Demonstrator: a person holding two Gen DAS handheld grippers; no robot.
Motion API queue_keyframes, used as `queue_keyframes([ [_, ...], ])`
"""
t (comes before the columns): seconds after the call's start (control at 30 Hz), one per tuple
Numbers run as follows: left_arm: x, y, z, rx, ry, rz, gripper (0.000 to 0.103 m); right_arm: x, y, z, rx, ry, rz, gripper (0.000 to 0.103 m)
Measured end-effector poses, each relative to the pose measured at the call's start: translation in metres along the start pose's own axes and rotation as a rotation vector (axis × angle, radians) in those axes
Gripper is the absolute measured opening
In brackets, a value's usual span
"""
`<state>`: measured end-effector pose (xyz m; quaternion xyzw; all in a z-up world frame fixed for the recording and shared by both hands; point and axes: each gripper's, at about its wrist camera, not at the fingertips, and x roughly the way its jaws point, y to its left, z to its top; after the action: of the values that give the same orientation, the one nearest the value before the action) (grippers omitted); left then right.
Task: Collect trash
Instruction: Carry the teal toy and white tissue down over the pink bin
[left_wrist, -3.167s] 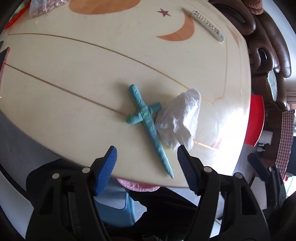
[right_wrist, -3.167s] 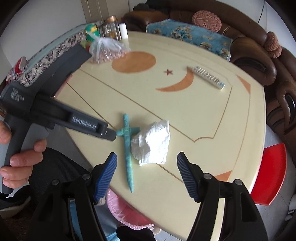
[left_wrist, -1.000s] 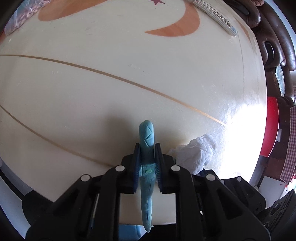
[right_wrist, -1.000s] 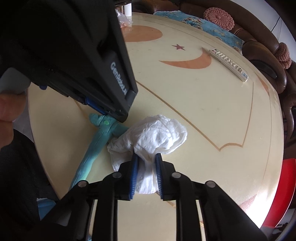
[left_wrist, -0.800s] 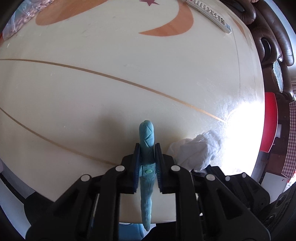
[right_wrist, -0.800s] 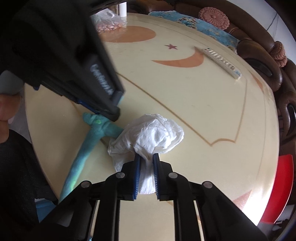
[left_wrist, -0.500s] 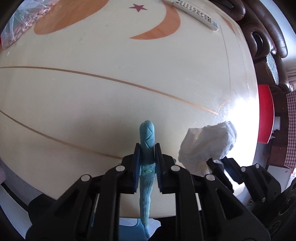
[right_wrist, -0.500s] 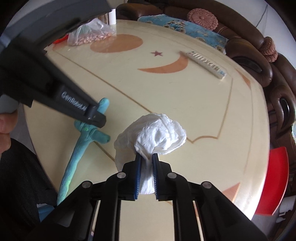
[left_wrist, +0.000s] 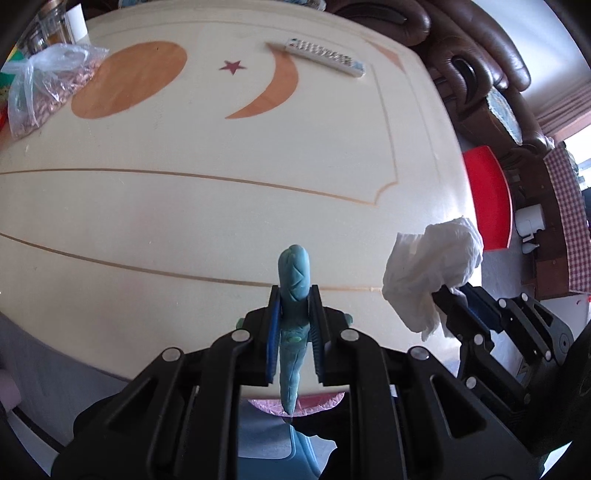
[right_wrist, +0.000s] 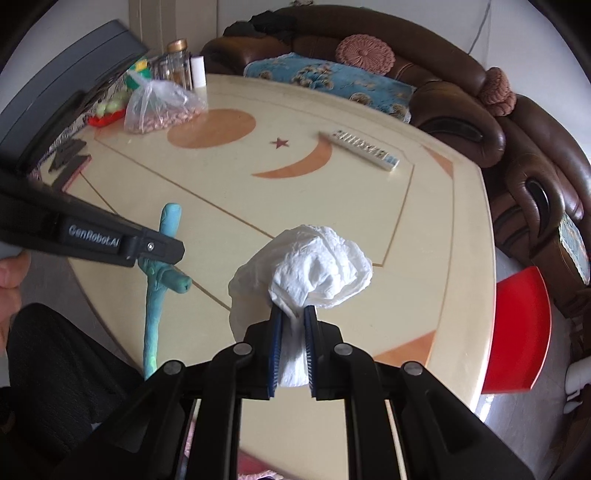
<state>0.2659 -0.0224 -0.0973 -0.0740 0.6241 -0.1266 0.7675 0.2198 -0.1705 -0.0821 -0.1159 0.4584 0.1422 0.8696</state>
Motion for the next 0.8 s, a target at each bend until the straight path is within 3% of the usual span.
queue_keyframes([
  [0.37, -0.022, -0.02, -0.064, 0.115, -0.034, -0.069, 0.015, -0.045, 0.014, -0.047, 0.043, -0.02, -0.028, 0.012],
  [0.57, -0.021, -0.029, -0.102, 0.166, -0.037, -0.105, 0.015, -0.06, 0.025, -0.091, 0.076, -0.014, -0.026, 0.012],
  [0.8, 0.002, -0.034, -0.139, 0.217, -0.028, -0.089, 0.015, -0.06, 0.04, -0.134, 0.105, 0.002, -0.032, 0.012],
])
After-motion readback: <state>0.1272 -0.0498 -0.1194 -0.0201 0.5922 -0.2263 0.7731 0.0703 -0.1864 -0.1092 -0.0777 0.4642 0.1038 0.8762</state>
